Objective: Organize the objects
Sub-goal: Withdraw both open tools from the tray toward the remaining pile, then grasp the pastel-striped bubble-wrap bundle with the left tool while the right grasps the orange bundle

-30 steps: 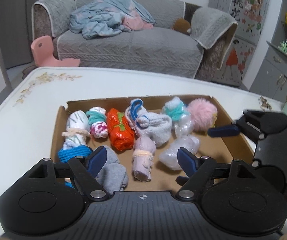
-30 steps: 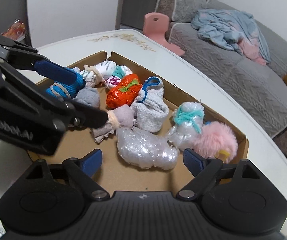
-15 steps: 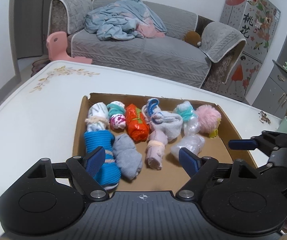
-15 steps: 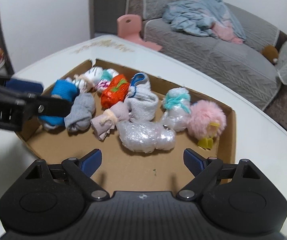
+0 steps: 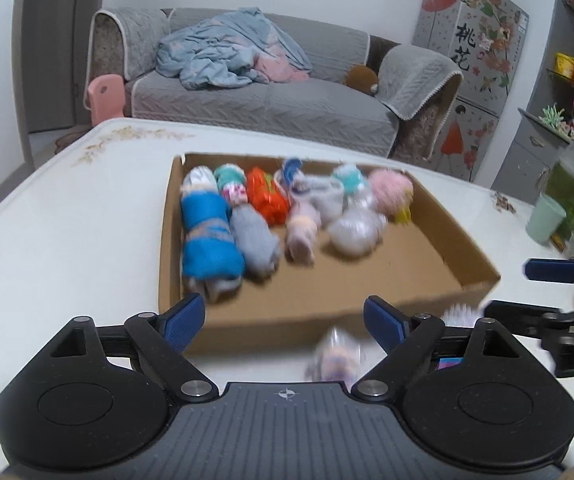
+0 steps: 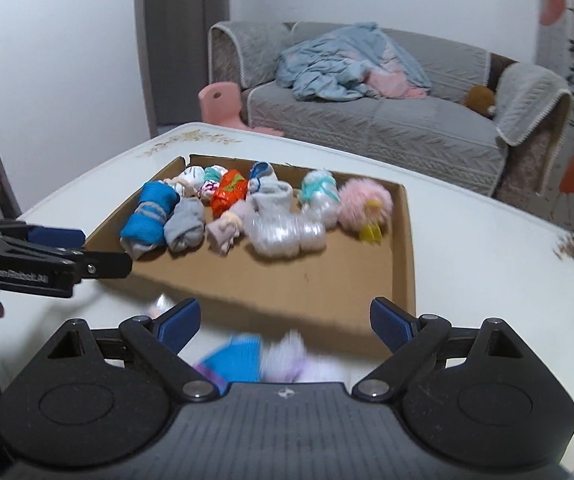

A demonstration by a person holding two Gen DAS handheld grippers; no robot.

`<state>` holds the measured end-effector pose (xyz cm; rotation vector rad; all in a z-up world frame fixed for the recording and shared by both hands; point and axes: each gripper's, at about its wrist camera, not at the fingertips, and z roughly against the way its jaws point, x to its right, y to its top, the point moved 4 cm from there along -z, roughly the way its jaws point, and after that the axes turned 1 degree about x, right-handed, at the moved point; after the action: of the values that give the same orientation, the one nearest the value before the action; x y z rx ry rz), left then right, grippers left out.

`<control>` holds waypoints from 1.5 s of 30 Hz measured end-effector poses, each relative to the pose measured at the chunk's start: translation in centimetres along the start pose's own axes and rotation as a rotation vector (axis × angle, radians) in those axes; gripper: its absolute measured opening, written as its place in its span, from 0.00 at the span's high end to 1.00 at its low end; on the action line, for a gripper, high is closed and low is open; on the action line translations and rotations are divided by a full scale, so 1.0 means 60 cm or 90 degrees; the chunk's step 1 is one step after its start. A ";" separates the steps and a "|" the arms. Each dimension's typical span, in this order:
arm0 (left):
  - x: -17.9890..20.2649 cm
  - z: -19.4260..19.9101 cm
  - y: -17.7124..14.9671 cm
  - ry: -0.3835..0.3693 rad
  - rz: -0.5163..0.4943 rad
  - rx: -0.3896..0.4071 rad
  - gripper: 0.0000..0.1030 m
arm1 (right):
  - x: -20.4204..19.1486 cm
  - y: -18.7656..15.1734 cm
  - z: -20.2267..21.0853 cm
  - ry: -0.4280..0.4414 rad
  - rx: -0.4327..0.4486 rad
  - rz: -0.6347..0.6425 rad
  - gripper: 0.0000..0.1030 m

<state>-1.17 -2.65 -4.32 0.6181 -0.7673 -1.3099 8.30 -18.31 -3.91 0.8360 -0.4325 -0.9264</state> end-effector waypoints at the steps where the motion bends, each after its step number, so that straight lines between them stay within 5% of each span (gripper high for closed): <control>1: 0.002 0.002 -0.011 -0.001 0.000 0.003 0.13 | 0.001 -0.012 0.008 0.000 0.004 -0.009 0.12; 11: 0.029 -0.038 -0.075 -0.021 -0.020 -0.023 0.11 | 0.014 -0.101 0.011 -0.036 0.019 -0.082 0.15; 19: 0.040 -0.063 -0.084 -0.022 -0.044 -0.026 0.13 | 0.029 -0.127 -0.003 -0.019 0.003 -0.135 0.42; 22: 0.045 -0.063 -0.085 -0.034 -0.059 -0.018 0.24 | 0.026 -0.133 -0.002 -0.005 0.003 -0.137 0.50; 26: 0.044 -0.064 -0.080 -0.049 -0.054 -0.014 0.62 | 0.027 -0.137 0.001 0.007 0.008 -0.142 0.52; 36: 0.045 -0.044 -0.077 -0.058 -0.069 -0.013 0.66 | 0.038 -0.130 0.016 0.002 0.015 -0.139 0.53; 45: 0.049 -0.001 -0.017 -0.069 -0.075 0.020 0.66 | 0.058 -0.069 0.065 -0.021 0.066 -0.102 0.53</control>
<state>-1.49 -5.70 -4.72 0.6287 -0.8510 -1.4509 5.51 -24.31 -4.82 0.9609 -0.4501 -1.0737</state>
